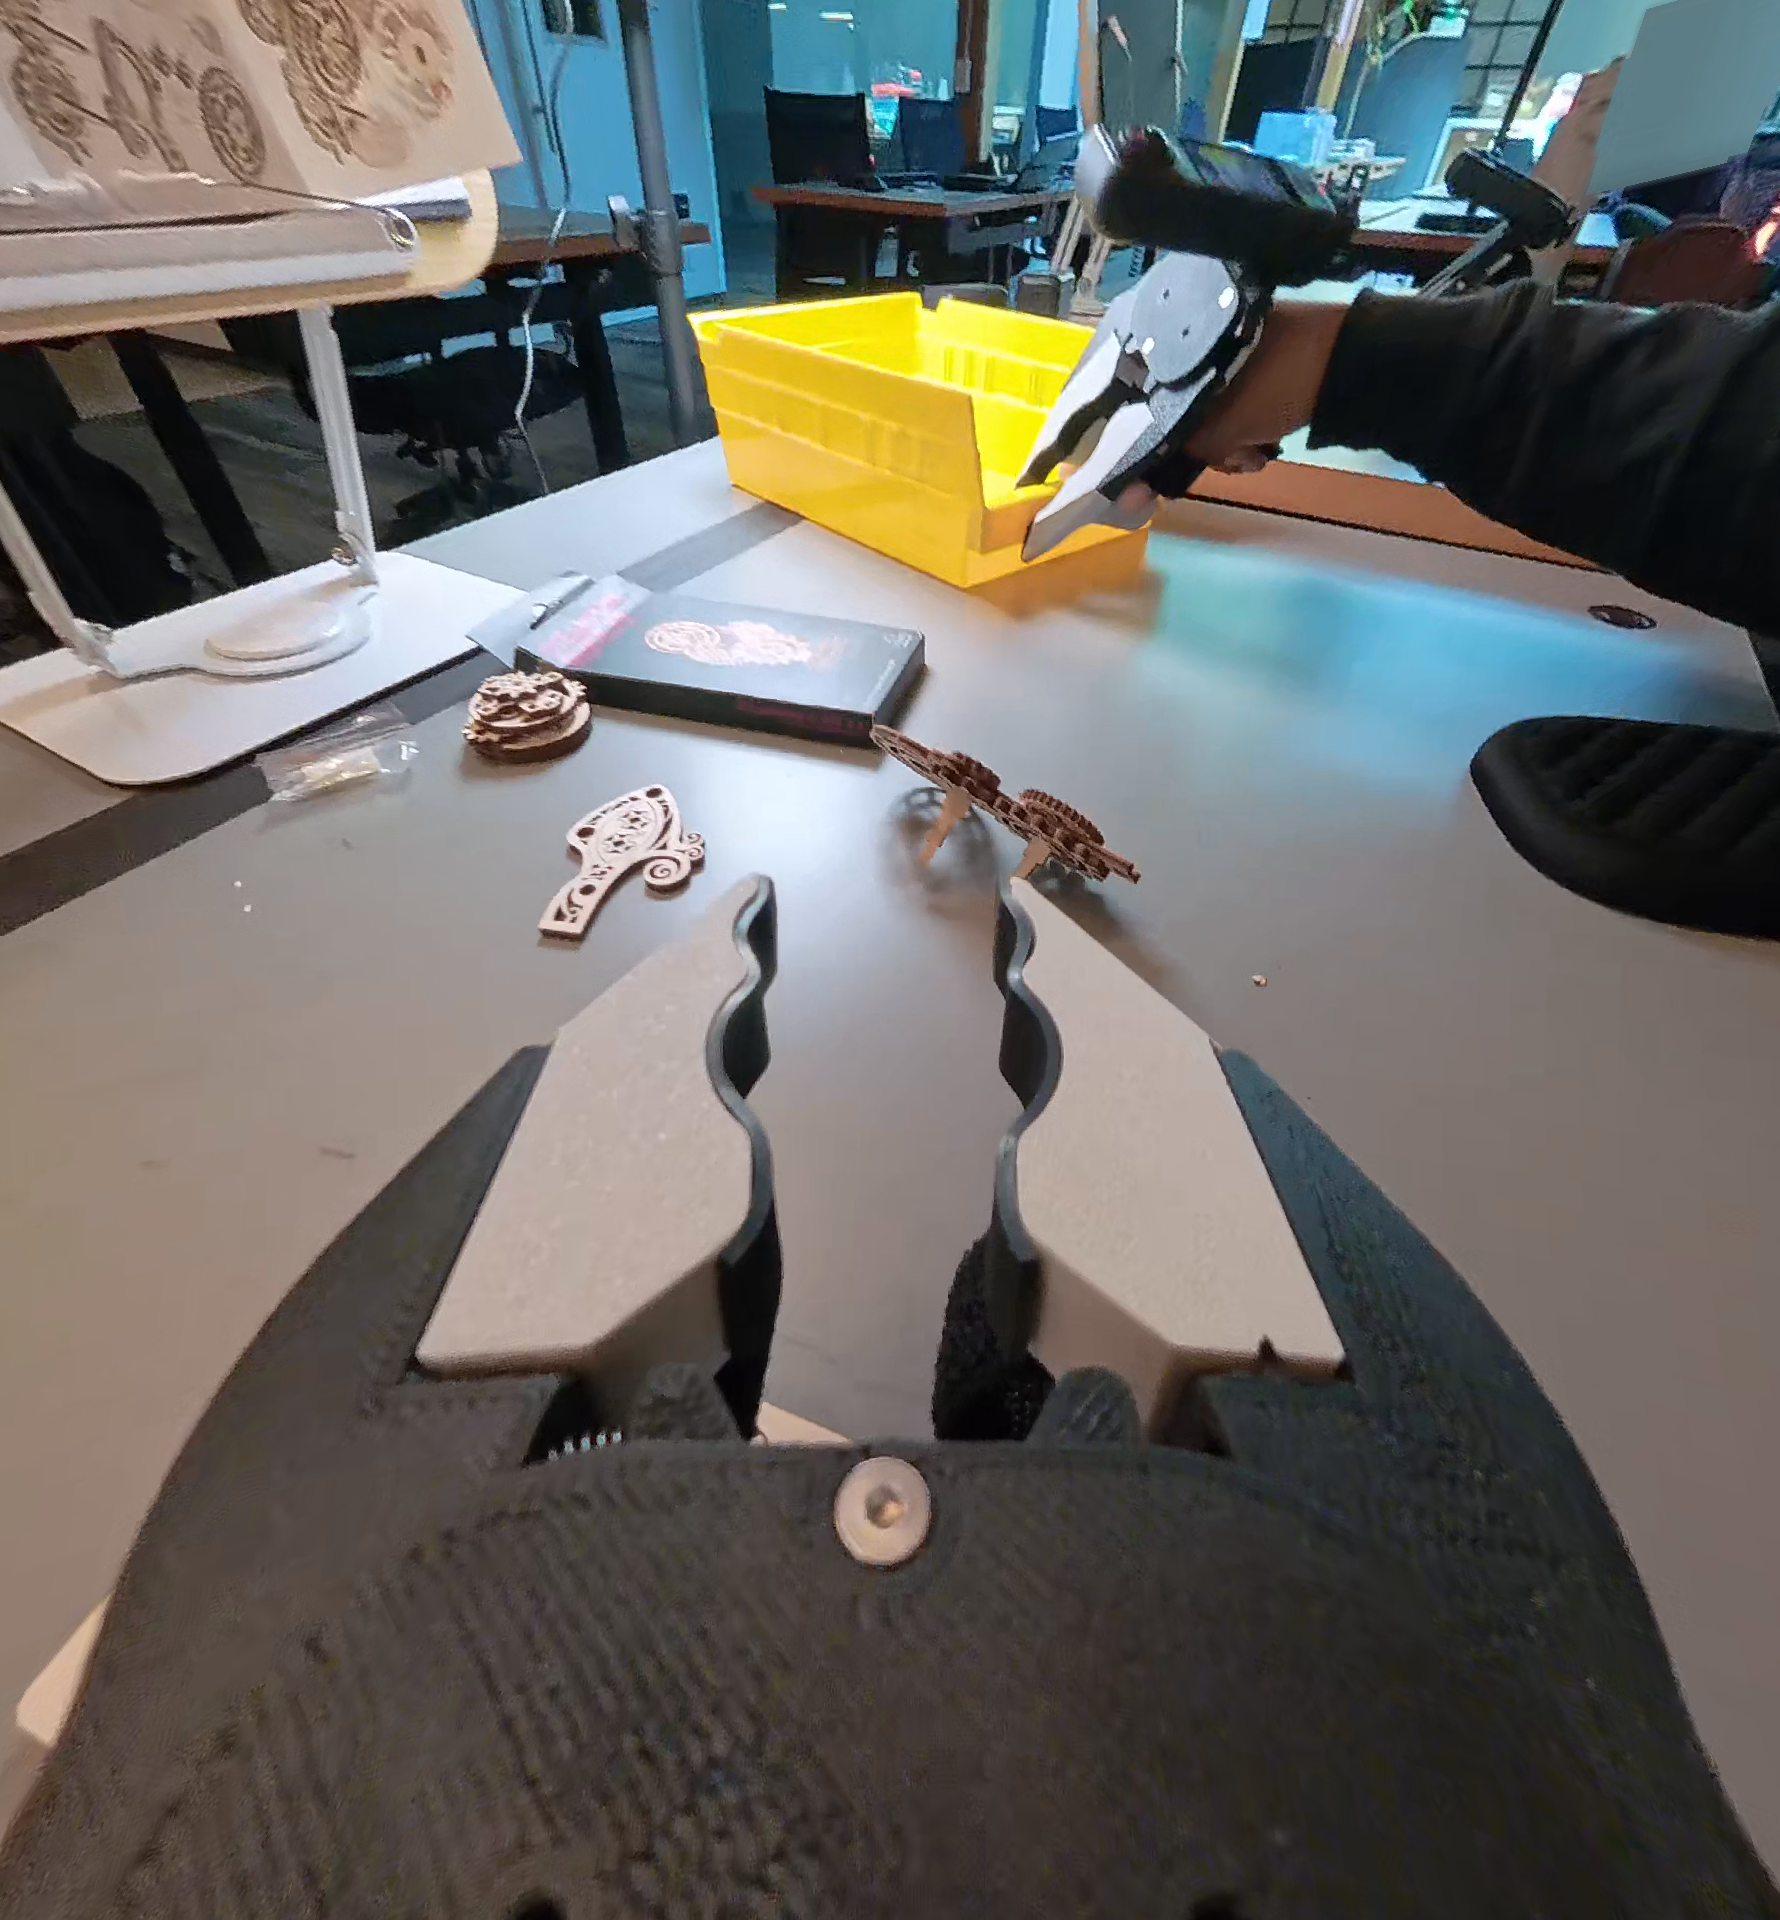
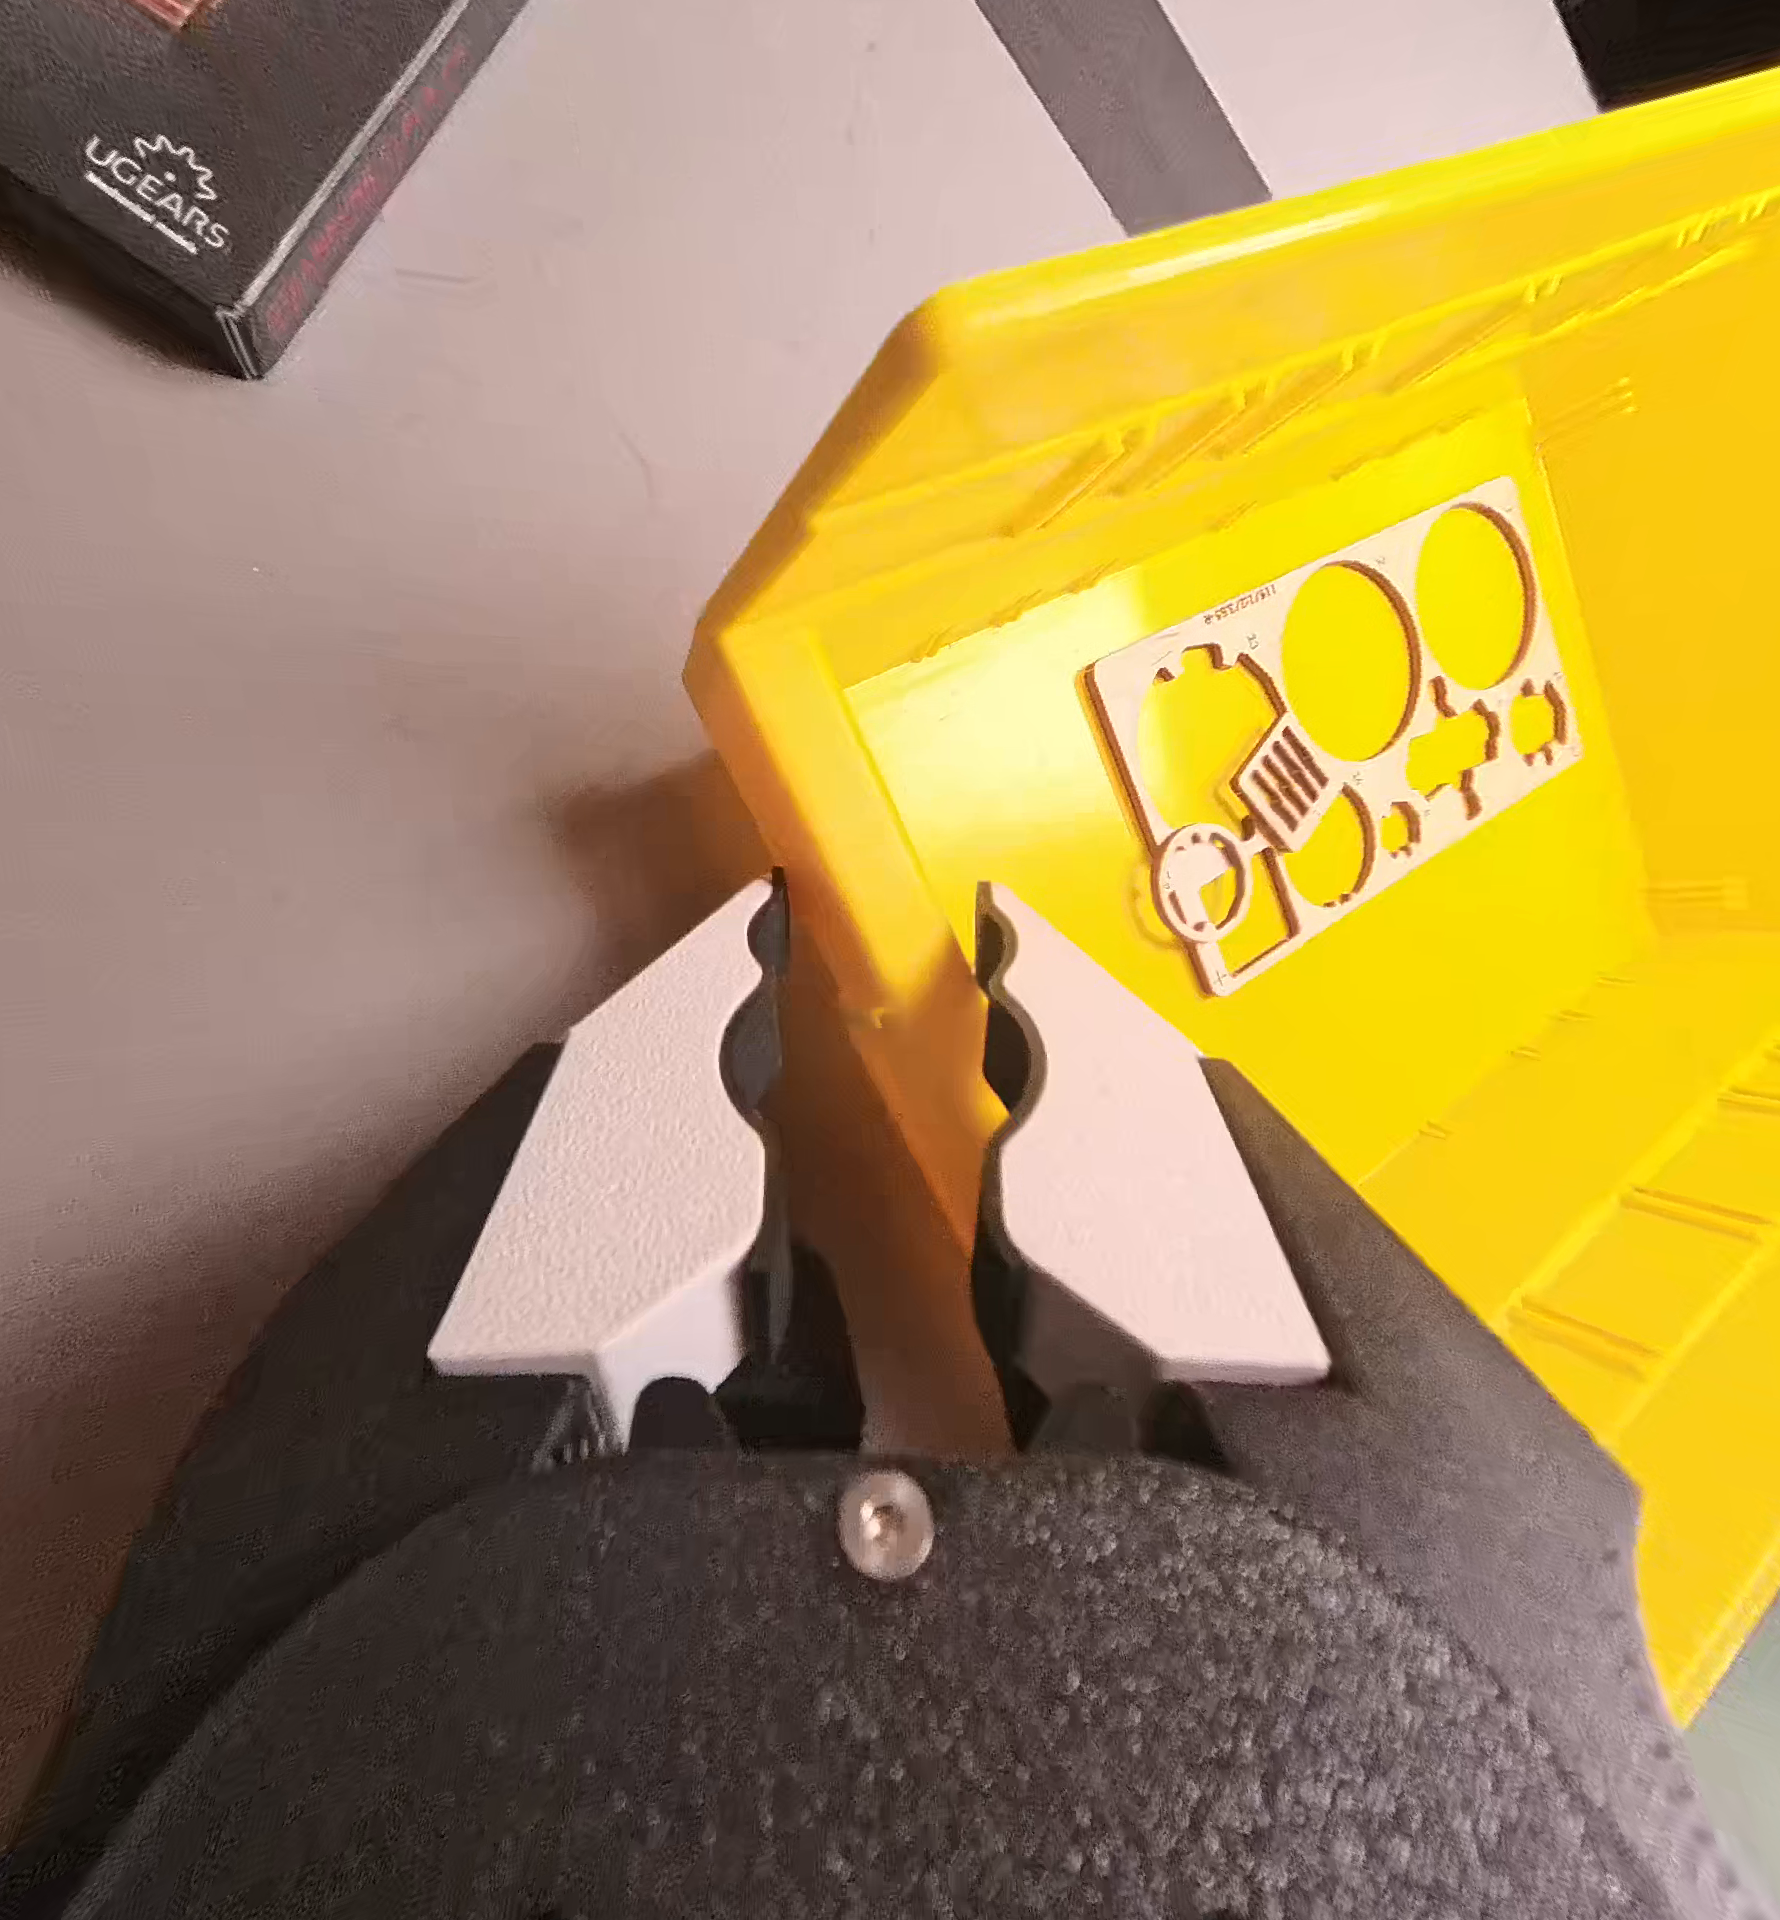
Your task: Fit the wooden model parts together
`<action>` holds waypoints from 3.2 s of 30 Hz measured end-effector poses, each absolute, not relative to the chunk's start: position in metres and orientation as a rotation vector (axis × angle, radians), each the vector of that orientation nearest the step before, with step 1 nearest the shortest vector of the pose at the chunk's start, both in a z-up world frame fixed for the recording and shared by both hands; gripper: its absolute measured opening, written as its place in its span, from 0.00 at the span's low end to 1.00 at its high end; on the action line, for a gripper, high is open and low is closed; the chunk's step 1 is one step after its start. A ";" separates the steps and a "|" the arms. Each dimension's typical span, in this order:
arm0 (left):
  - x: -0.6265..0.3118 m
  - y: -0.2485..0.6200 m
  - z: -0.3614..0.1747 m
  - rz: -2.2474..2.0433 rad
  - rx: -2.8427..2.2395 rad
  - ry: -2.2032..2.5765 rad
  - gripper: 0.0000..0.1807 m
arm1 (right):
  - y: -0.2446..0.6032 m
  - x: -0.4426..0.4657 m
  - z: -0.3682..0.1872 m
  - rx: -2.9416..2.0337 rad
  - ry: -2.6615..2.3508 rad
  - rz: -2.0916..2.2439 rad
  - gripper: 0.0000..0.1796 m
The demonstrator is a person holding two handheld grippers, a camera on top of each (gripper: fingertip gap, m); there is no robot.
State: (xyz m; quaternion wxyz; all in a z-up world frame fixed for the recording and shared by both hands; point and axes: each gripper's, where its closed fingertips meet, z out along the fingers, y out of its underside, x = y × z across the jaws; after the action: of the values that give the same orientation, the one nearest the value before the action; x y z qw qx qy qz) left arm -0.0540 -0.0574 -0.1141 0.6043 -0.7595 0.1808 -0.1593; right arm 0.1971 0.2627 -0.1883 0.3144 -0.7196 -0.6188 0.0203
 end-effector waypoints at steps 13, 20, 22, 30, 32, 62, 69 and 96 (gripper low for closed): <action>-0.049 -0.081 -0.096 -0.321 -1.750 0.348 0.22 | 0.253 0.207 -0.163 -1.827 -1.442 -0.061 0.16; -0.054 -0.073 -0.123 -0.291 -1.796 0.326 0.21 | 0.145 0.141 -0.104 -1.672 -1.345 0.514 0.22; -0.053 -0.070 -0.130 -0.287 -1.816 0.340 0.21 | 0.120 0.122 -0.096 -1.627 -1.321 0.644 0.24; -0.052 -0.068 -0.144 -0.254 -1.819 0.367 0.21 | 0.094 0.068 -0.114 -1.489 -1.066 0.791 0.25; -0.051 -0.068 -0.143 -0.249 -1.816 0.375 0.21 | 0.098 0.067 -0.129 -1.501 -1.090 0.742 0.25; -0.053 -0.070 -0.134 -0.269 -1.773 0.373 0.22 | 0.076 0.060 -0.128 -1.431 -1.149 0.893 0.18; -0.055 -0.072 -0.131 -0.278 -1.761 0.349 0.19 | 0.080 0.064 -0.124 -1.415 -1.142 0.880 0.10; -0.047 -0.076 -0.135 -0.374 -1.769 0.346 0.18 | 0.216 -0.171 -0.201 -1.649 -1.975 0.564 0.00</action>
State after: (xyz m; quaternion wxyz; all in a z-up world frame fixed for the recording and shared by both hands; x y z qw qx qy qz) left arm -0.0473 -0.0761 -0.1347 0.6057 -0.7647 0.1494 -0.1616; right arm -0.1713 0.2158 -0.2012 0.2513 -0.6060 -0.7257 0.2073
